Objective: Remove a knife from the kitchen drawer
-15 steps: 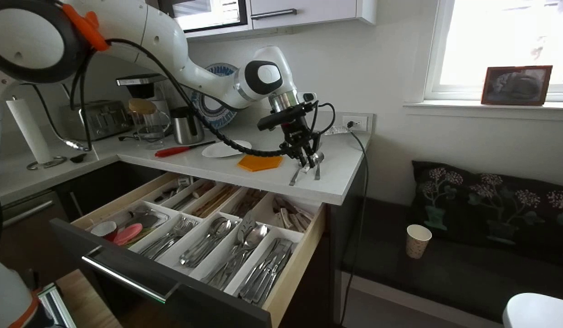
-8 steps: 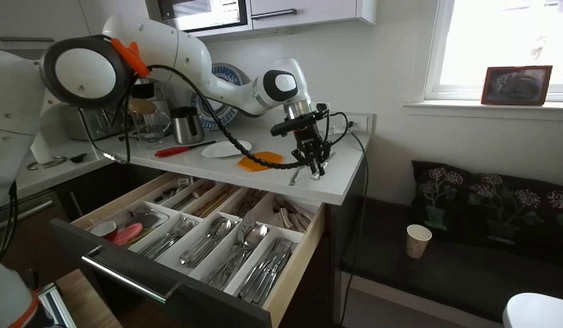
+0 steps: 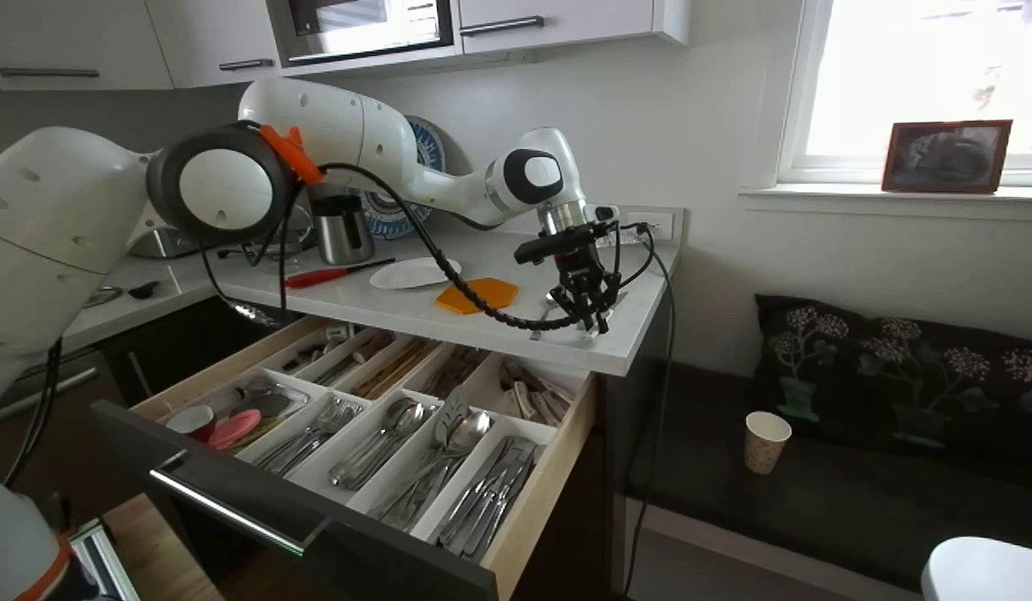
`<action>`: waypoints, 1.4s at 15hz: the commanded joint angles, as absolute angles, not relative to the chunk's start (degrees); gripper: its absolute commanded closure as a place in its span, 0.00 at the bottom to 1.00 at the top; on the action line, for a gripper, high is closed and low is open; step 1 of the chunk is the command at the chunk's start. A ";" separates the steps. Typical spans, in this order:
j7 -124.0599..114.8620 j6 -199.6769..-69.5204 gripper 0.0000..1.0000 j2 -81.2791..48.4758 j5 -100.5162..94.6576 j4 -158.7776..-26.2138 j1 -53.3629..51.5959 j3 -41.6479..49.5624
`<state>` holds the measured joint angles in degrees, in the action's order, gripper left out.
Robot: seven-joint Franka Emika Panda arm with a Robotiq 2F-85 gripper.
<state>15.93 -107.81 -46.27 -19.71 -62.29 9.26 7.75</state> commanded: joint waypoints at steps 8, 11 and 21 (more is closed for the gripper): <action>16.56 -101.96 0.82 -54.94 -18.57 -48.58 9.52 8.07; 17.18 -101.30 0.57 -53.83 -18.86 -48.89 9.69 7.46; 26.54 -106.40 0.00 -37.35 -14.97 -64.53 12.32 3.93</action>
<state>23.81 -99.97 -45.58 -17.96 -53.17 10.31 6.67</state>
